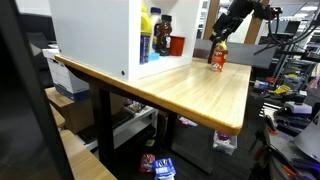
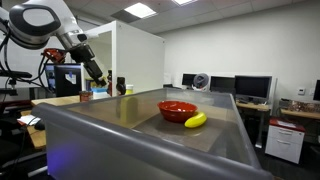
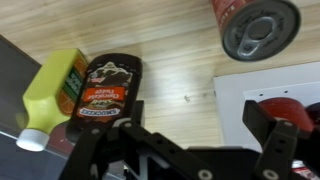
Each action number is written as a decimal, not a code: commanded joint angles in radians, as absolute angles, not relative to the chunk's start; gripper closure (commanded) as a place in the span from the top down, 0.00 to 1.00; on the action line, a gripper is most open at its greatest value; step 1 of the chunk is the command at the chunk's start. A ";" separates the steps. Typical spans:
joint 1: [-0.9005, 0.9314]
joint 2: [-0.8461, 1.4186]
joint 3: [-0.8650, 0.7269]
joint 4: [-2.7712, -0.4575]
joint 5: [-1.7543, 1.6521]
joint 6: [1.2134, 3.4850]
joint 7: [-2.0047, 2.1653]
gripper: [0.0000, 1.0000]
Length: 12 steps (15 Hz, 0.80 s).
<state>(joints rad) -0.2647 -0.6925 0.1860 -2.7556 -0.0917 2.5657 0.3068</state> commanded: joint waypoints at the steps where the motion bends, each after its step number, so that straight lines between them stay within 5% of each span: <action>1: -0.375 -0.751 0.303 -2.752 -0.209 2.475 0.499 1.00; 4: -0.401 -0.772 0.361 -2.703 -0.246 2.254 0.523 1.00; 12: -0.111 -0.737 0.123 -2.607 -0.178 2.025 0.225 1.00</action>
<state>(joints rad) -0.2018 -0.7475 0.2142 -2.6334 -0.2220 2.0414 0.3376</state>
